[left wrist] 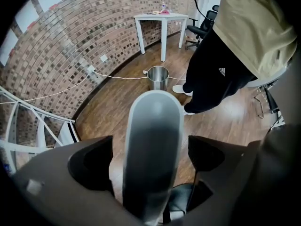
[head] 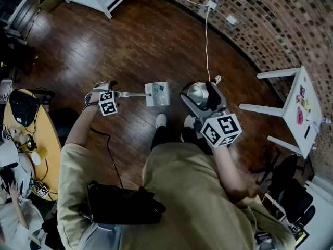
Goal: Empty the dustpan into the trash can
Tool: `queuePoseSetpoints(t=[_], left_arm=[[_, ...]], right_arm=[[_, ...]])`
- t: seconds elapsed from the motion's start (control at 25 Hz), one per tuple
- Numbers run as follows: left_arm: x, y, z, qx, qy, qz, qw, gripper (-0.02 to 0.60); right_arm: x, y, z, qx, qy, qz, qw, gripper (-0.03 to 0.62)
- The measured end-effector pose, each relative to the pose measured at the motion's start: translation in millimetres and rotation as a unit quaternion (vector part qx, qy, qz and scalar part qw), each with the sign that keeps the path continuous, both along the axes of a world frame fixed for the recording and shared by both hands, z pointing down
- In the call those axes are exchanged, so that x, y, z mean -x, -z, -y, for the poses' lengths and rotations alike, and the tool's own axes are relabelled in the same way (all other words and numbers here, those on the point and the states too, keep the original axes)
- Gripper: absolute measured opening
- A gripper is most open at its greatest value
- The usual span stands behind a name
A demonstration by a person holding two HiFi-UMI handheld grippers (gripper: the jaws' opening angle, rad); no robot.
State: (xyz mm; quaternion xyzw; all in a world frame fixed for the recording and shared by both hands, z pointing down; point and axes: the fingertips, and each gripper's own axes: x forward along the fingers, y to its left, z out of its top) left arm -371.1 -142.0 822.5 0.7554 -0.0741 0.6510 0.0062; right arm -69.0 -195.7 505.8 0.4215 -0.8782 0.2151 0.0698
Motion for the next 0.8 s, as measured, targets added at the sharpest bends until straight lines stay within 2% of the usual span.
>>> queuePoseSetpoints(t=[0.12,0.32,0.56,0.6,0.68,0.8], left_arm=[[-2,-7,-2,0.008,0.001,0.005,1.0000,0.461],[0,-12,1,0.011,0.017,0.019,0.9996,0.368],[-19,-10,12,-0.008,-0.006,0.026,0.9996,0.334],[-24,-8,11,-0.009,-0.014,0.026,0.9995,0.291],[-32,-7,8,-0.011,-0.026,0.028,0.9992,0.247],[-31,-7,3,-0.010,-0.026,0.032,0.9991,0.229]], right_arm=[[-5,1,2,-0.003,-0.006,0.000,1.000,0.485],[-9,-1,1,0.005,-0.011,0.000,1.000,0.480],[-8,-12,-3,0.016,-0.012,0.012,1.000,0.479],[-8,-12,-3,0.016,-0.011,0.013,1.000,0.479],[-11,-9,-1,0.011,-0.012,0.015,1.000,0.479],[-22,-6,1,0.009,-0.017,0.017,1.000,0.479]])
